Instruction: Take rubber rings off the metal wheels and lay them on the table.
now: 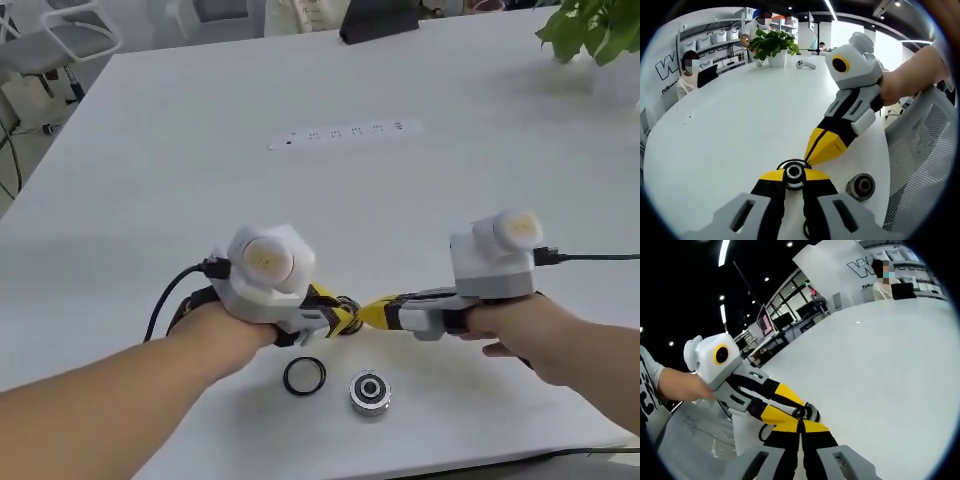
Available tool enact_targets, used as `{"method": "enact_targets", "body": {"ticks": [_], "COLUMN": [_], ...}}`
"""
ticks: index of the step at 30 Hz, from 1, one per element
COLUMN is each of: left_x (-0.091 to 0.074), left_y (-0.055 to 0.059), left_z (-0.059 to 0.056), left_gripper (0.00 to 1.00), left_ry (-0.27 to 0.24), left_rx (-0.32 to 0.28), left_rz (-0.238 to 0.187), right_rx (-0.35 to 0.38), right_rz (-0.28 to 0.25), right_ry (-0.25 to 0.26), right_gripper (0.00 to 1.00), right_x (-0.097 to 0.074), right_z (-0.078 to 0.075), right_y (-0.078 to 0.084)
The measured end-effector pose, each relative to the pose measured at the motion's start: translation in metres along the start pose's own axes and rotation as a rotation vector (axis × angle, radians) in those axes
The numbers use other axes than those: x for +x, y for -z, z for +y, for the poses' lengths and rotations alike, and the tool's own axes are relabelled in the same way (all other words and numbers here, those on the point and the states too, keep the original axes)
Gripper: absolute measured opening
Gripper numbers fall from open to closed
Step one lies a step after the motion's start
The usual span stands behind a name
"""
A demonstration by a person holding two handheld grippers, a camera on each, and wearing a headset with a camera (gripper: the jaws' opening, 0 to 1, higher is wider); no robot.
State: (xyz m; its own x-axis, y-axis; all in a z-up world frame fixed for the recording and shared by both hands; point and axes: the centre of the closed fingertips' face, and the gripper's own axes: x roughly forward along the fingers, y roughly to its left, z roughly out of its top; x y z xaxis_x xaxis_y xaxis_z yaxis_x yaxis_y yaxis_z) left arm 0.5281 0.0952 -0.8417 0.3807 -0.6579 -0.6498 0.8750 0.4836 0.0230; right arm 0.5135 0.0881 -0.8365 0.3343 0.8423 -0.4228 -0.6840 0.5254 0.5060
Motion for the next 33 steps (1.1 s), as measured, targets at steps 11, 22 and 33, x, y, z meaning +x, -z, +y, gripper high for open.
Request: {"method": "enact_targets", "body": {"ticks": [11,22,33], "left_x": [-0.002,-0.02,-0.048], "left_y": [0.0,-0.005,-0.006], "left_z": [-0.002,-0.011,-0.012], "left_gripper": [0.11,0.22,0.34], "left_ry": [0.018,0.061,0.066], "left_rx": [0.005,0.034,0.031], "left_rz": [0.016,-0.021,-0.066], "right_rx": [-0.018,-0.02,-0.024], "right_rz": [0.002,-0.007,-0.012], "right_ry": [0.023,0.015,-0.003], "right_gripper": [0.0,0.0,0.0], "right_x": [0.0,0.0,0.0], "right_z": [0.002,0.004,0.007], "right_y": [-0.001,-0.003,-0.006]}}
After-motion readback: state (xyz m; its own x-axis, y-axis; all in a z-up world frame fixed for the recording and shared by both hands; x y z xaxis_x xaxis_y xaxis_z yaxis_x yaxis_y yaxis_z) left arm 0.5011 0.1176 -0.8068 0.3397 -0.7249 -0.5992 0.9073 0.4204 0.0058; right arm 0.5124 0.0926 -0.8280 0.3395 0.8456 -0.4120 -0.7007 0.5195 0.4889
